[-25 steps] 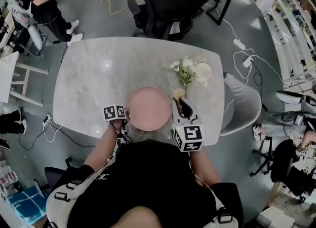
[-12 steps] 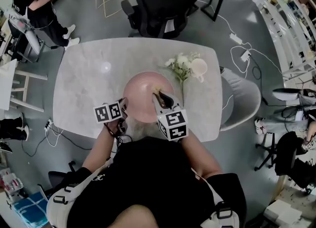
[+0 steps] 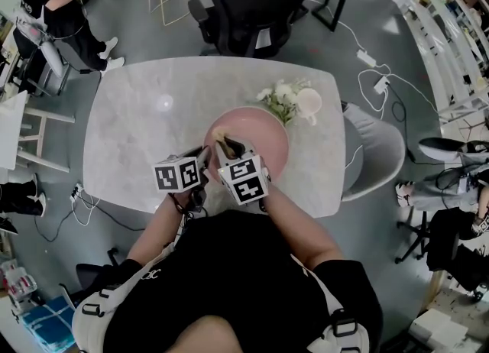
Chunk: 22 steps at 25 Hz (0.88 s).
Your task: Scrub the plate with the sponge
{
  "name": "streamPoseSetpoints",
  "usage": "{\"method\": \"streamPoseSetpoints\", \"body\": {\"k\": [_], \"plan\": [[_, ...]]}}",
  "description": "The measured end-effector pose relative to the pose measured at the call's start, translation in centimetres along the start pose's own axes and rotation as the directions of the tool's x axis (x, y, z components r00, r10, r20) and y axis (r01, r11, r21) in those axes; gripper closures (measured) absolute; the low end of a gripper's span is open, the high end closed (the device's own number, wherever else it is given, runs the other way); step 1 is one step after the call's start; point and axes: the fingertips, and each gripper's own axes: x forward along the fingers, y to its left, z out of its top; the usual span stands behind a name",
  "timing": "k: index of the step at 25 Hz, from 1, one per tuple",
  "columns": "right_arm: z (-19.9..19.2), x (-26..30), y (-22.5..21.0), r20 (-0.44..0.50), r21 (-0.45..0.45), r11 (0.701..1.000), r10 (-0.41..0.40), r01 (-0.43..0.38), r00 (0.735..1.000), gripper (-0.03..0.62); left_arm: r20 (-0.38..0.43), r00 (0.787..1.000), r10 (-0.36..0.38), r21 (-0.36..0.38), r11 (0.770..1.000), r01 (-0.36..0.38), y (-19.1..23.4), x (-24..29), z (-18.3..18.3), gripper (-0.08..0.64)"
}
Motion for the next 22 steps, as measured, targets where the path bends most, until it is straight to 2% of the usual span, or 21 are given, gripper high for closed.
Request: {"method": "streamPoseSetpoints", "body": {"k": [4, 12, 18, 22], "plan": [[-0.9, 1.4, 0.4, -0.04, -0.028, 0.999, -0.018, 0.017, 0.999, 0.541, -0.007, 0.999, -0.045, 0.041, 0.998, 0.045, -1.8, 0.0, 0.0, 0.538], [-0.4, 1.3, -1.3, -0.017, -0.061, 0.994, -0.094, 0.093, 0.995, 0.541, -0.008, 0.998, -0.063, 0.094, 0.994, 0.064, -3.3, 0.1, 0.7, 0.535], [0.4, 0.8, -5.4, 0.006, 0.01, 0.984, -0.176, 0.176, 0.984, 0.541, 0.003, 0.997, -0.081, 0.127, 0.989, 0.08, -3.7, -0.5, 0.9, 0.526], [0.7, -0.8, -8.9, -0.001, 0.07, 0.968, -0.24, 0.24, 0.971, 0.541, 0.027, 0.994, -0.106, 0.101, 0.99, 0.103, -4.0, -1.3, 1.1, 0.522]]}}
